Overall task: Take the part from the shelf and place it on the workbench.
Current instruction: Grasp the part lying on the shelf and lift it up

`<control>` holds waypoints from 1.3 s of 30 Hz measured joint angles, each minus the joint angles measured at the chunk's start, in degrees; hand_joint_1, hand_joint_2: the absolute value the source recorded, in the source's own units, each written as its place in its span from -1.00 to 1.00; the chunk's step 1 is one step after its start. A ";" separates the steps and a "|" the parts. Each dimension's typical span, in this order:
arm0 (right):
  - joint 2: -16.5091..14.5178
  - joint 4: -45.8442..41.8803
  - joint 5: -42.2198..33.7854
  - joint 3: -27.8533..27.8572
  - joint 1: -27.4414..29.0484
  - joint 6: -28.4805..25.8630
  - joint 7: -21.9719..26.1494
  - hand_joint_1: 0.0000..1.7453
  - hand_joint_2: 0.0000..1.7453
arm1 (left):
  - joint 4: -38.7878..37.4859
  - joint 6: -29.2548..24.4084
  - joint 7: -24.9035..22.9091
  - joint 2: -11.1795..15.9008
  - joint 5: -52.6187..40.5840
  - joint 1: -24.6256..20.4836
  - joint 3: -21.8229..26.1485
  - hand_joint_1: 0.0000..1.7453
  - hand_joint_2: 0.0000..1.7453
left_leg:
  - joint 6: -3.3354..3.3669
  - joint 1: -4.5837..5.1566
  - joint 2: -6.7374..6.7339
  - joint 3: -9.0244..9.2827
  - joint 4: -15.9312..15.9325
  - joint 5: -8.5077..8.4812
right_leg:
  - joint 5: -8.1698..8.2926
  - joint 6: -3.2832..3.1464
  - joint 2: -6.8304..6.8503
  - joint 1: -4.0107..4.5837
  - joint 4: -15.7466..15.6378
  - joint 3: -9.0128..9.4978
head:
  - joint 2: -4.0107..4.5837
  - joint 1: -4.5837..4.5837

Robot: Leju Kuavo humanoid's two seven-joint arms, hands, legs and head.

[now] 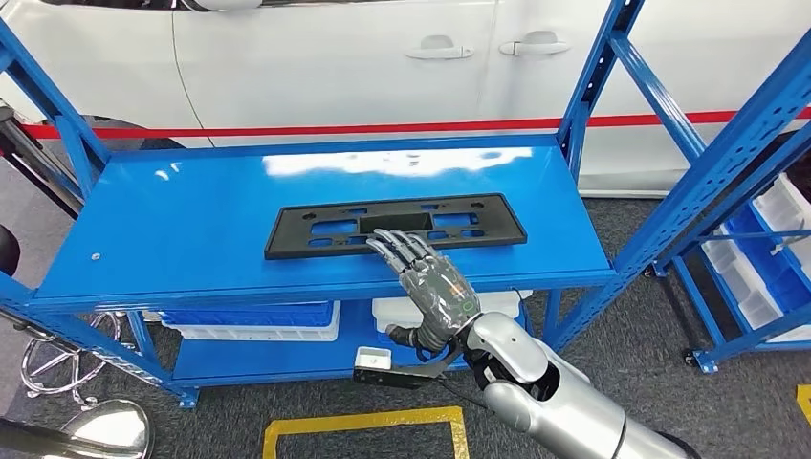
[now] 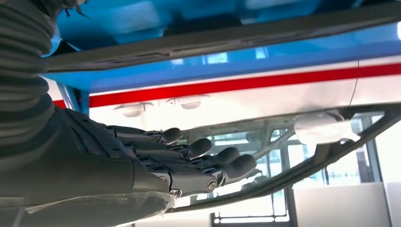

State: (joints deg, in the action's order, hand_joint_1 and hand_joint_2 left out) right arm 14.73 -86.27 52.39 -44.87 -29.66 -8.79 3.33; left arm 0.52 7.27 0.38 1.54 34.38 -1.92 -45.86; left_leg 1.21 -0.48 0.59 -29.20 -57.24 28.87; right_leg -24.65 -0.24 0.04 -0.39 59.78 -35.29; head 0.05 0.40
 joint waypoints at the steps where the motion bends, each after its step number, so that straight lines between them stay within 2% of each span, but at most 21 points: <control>1: -0.13 0.16 -0.02 -0.16 -0.13 -0.01 -0.05 -1.00 1.00 | 0.05 -0.25 -0.28 0.01 0.20 -0.09 -0.01 -1.00 -1.00 | -0.31 0.04 -0.04 0.06 0.05 0.12 | -0.35 -0.26 -0.05 0.17 -0.35 0.15 | -0.01 0.00; 3: -0.31 0.46 -0.08 -0.39 -0.22 -0.08 -0.19 -1.00 1.00 | 0.20 -0.69 -0.87 0.12 0.52 -0.17 -0.01 -1.00 -1.00 | -0.91 -0.03 -0.19 0.15 -0.12 0.64 | -0.60 -0.89 -0.19 -0.06 -0.91 0.62 | 0.00 -0.01; 5: -0.48 0.68 -0.14 -0.50 -0.31 -0.15 -0.26 -1.00 1.00 | 0.34 -0.95 -1.25 0.25 0.68 -0.15 -0.03 -1.00 -1.00 | -1.40 -0.12 -0.28 -1.32 -3.63 2.44 | -0.84 -1.59 -0.21 -0.38 -1.59 1.54 | 0.00 -0.04; 7: -0.63 0.91 -0.16 -0.61 -0.35 -0.18 -0.25 -1.00 1.00 | 0.45 -1.06 -1.41 0.27 0.74 -0.03 -0.04 -1.00 -1.00 | -1.71 -0.22 -0.29 -5.82 -11.47 5.24 | -1.38 -2.03 -0.11 -0.31 -1.75 2.22 | 0.00 -0.06; 9: -0.69 1.25 -0.17 -0.76 -0.31 -0.18 -0.25 -1.00 1.00 | 0.57 -1.10 -1.44 0.28 0.77 0.07 -0.04 -1.00 -1.00 | -1.89 -0.25 -0.29 -10.02 -16.91 5.66 | -2.03 -2.10 -0.06 -0.25 -1.67 2.86 | 0.00 -0.06; 10: -0.72 1.40 -0.17 -0.85 -0.30 -0.18 -0.25 -1.00 1.00 | 0.62 -1.11 -1.46 0.29 0.78 0.10 -0.04 -1.00 -1.00 | -1.89 -0.25 -0.30 -10.62 -16.49 4.07 | -2.40 -2.06 -0.09 -0.25 -1.59 3.28 | -0.01 -0.05; 11: -0.75 1.50 -0.17 -0.91 -0.30 -0.18 -0.25 -1.00 1.00 | 0.65 -1.11 -1.51 0.34 0.79 0.14 -0.04 -1.00 -1.00 | -1.81 -0.25 -0.31 -10.02 -13.79 1.47 | -2.82 -1.98 -0.15 -0.26 -1.50 3.80 | -0.01 -0.06; 13: -0.84 1.62 -0.13 -0.98 -0.31 -0.19 -0.25 -1.00 1.00 | 0.68 -1.11 -1.58 0.51 0.80 0.28 -0.04 -1.00 -1.00 | -1.50 -0.16 -0.34 -7.34 -6.19 -3.22 | -3.74 -1.62 -0.26 -0.17 -1.25 4.72 | -0.01 -0.05; 14: -0.87 1.66 -0.10 -1.00 -0.32 -0.20 -0.25 -1.00 1.00 | 0.69 -1.11 -1.60 0.57 0.81 0.28 -0.04 -1.00 -1.00 | -1.25 -0.07 -0.33 -6.18 -3.46 -4.17 | -4.11 -1.35 -0.32 -0.08 -1.14 4.92 | -0.01 -0.05; 18: -0.89 1.87 -0.09 -1.05 -0.41 -0.26 -0.25 -1.00 1.00 | 0.82 -1.11 -1.60 0.60 0.84 0.15 -0.04 -1.00 -1.00 | -0.22 -0.09 -0.15 -5.01 -1.20 -3.59 | -4.82 -0.29 -0.28 0.12 -1.22 5.13 | 0.01 -0.04; 20: -0.89 1.93 -0.09 -1.05 -0.58 -0.28 -0.25 -1.00 1.00 | 0.95 -1.13 -1.64 0.60 0.86 0.23 -0.05 -1.00 -1.00 | 0.44 -0.35 -0.23 -4.29 -0.69 -3.37 | -6.24 0.28 -0.22 0.07 1.37 4.09 | 0.01 -0.02; 23: -0.89 2.30 -0.09 -1.11 -0.56 -0.24 -0.25 -1.00 1.00 | 1.20 -1.33 -2.01 0.68 0.97 0.32 -0.06 -1.00 -1.00 | 1.22 -0.31 -0.35 -3.60 -0.51 -2.78 | -10.13 0.86 -0.17 -0.22 12.17 -2.25 | 0.01 -0.01; 24: -0.89 2.52 -0.09 -1.17 -0.48 -0.22 -0.25 -1.00 1.00 | 1.37 -1.41 -2.18 0.70 1.02 0.31 -0.06 -1.00 -1.00 | 1.32 -0.27 -0.31 -3.36 -0.54 -2.52 | -10.45 0.99 -0.17 -0.32 15.00 -4.36 | 0.01 -0.01; 25: -0.89 2.73 -0.09 -1.23 -0.42 -0.21 -0.25 -1.00 1.00 | 1.54 -1.45 -2.32 0.70 1.07 0.35 -0.06 -1.00 -1.00 | 1.33 -0.25 -0.25 -3.03 -0.58 -2.21 | -9.57 1.05 -0.16 -0.40 15.86 -5.57 | 0.01 -0.01; 26: -0.89 2.93 -0.09 -1.29 -0.41 -0.20 -0.25 -1.00 1.00 | 1.70 -1.50 -2.45 0.71 1.11 0.40 -0.06 -1.00 -1.00 | 1.26 -0.25 -0.19 -2.55 -0.64 -1.83 | -7.47 1.01 -0.15 -0.44 14.48 -5.64 | 0.01 -0.01; 28: -0.90 3.30 -0.09 -1.36 -0.48 -0.20 -0.25 -1.00 1.00 | 2.03 -1.58 -2.68 0.71 1.20 0.55 -0.07 -1.00 -1.00 | 0.89 -0.17 -0.10 -1.43 -0.76 -0.88 | -2.10 0.55 -0.11 -0.34 7.17 -3.19 | 0.00 -0.01; 29: -0.92 3.45 -0.09 -1.37 -0.55 -0.20 -0.25 -1.00 1.00 | 2.20 -1.62 -2.77 0.71 1.28 0.61 -0.07 -1.00 -1.00 | 0.61 -0.09 -0.07 -1.06 -0.84 -0.46 | -0.63 0.22 -0.08 -0.17 3.65 -1.65 | 0.01 0.00; 32: -1.10 3.77 -0.09 -1.41 -0.75 -0.19 -0.25 -1.00 1.00 | 2.56 -1.70 -2.84 0.76 1.43 0.56 -0.08 -1.00 -1.00 | -0.32 -0.01 -0.13 -0.89 -0.68 0.08 | -0.98 -0.57 -0.06 0.26 0.06 0.02 | 0.01 0.01; 35: -1.33 3.97 -0.09 -1.43 -0.85 -0.21 -0.25 -1.00 1.00 | 2.79 -1.78 -2.87 1.04 1.43 0.46 -0.08 -1.00 -1.00 | -1.20 -0.09 -0.33 -1.31 -2.37 1.45 | -1.18 -1.33 -0.14 -0.28 -1.11 1.08 | 0.01 -0.03; 38: -1.57 4.08 -0.09 -1.48 -0.89 -0.18 -0.23 -1.00 1.00 | 2.95 -1.80 -2.89 1.14 1.43 0.53 -0.08 -1.00 -1.00 | -1.78 -0.23 -0.35 -7.20 -12.67 5.06 | -1.79 -2.01 -0.01 -0.38 -1.54 2.23 | 0.00 -0.07; 39: -1.61 4.18 -0.09 -1.51 -0.84 -0.18 -0.23 -1.00 1.00 | 2.99 -1.80 -2.89 1.14 1.43 0.58 -0.08 -1.00 -1.00 | -1.93 -0.27 -0.35 -9.34 -15.59 5.39 | -2.11 -2.06 0.00 -0.35 -1.50 2.53 | 0.00 -0.07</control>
State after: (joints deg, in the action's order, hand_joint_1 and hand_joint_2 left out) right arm 13.12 -82.09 52.30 -46.38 -30.50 -8.96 3.10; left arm 3.51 5.47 -2.51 2.68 35.80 -1.34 -45.94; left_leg -0.72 -0.75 0.25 -38.54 -72.83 34.26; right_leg -26.76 -2.30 0.04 -0.75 58.29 -32.76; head 0.05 0.33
